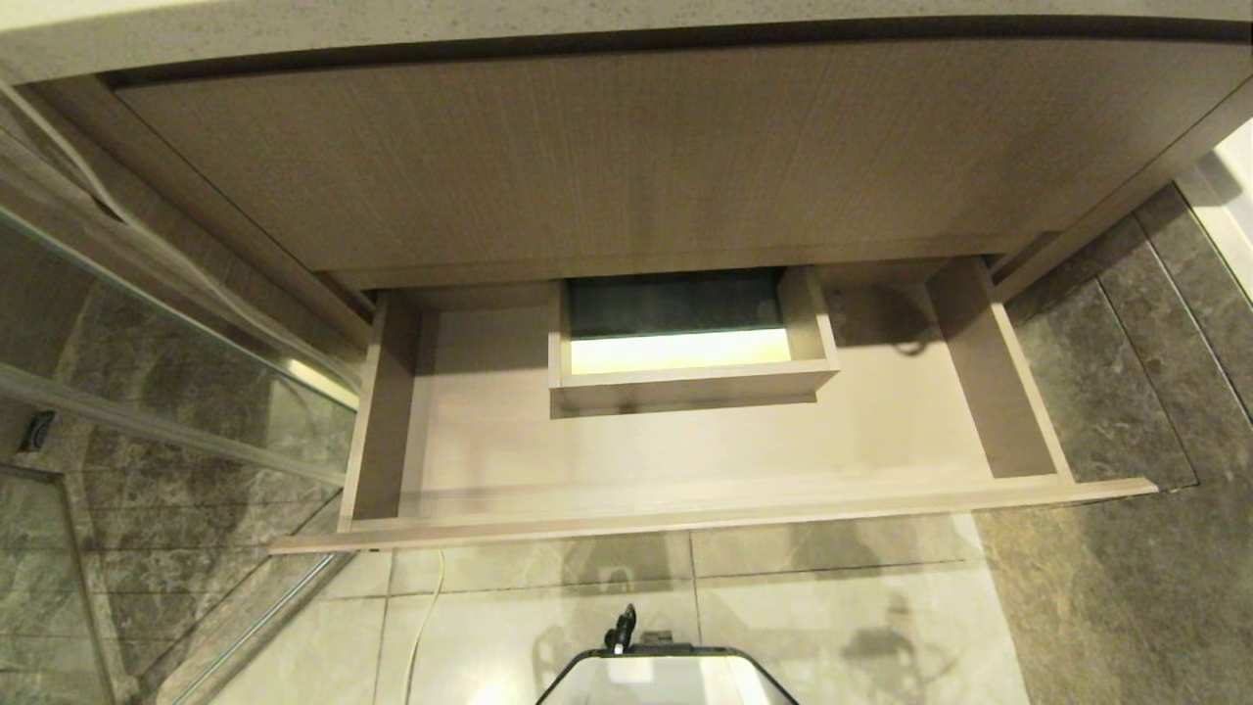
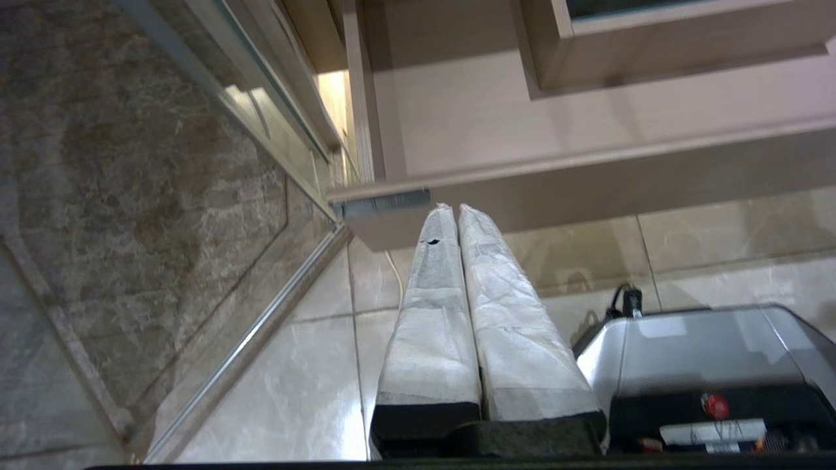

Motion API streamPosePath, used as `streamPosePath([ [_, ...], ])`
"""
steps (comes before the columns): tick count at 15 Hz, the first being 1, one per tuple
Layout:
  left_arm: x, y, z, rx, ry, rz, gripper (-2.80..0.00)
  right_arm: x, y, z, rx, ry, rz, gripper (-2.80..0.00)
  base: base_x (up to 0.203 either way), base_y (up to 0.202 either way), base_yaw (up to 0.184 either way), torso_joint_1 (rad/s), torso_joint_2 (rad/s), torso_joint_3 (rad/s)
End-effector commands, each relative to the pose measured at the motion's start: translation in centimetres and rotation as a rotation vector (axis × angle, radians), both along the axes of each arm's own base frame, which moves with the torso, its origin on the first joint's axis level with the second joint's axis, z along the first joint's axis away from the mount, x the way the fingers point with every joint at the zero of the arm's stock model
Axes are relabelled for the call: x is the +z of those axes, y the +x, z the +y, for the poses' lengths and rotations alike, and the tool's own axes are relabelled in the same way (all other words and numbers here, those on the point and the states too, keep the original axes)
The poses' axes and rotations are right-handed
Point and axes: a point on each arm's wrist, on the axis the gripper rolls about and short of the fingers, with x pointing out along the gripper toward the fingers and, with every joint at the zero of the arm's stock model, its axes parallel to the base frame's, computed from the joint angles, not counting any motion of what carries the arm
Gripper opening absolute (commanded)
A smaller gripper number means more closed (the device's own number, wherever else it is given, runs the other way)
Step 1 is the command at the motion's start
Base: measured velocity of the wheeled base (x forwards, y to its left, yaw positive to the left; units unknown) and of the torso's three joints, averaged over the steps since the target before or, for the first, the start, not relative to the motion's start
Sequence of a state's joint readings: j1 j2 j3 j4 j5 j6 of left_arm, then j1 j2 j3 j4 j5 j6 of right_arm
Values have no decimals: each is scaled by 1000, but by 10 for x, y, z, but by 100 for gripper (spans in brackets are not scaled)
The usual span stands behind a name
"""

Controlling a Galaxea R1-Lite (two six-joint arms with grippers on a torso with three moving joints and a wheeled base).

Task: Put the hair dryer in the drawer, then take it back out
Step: Close the drawer

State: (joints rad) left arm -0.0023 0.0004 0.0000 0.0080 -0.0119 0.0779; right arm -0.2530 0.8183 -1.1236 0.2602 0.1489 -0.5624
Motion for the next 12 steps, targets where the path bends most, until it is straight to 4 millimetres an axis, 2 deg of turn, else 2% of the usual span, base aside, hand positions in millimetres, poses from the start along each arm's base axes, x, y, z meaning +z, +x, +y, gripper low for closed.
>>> streamPosePath([
  [1, 0, 0, 0, -1, 0, 1, -280, -1, 0, 0, 1, -2, 5, -280, 0, 0, 0, -356, -19, -388],
  [4, 0, 0, 0, 0, 0, 1, -280, -3, -1, 0, 0, -2, 8, -280, 0, 0, 0, -347, -23, -382],
  [5, 0, 0, 0, 0, 0, 1, -280, -4, -1, 0, 0, -1, 10, -280, 0, 0, 0, -339, 171, -107],
  [12, 0, 0, 0, -1, 0, 0, -280, -15, -7, 2, 0, 2, 22, -280, 0, 0, 0, -308, 403, 92],
])
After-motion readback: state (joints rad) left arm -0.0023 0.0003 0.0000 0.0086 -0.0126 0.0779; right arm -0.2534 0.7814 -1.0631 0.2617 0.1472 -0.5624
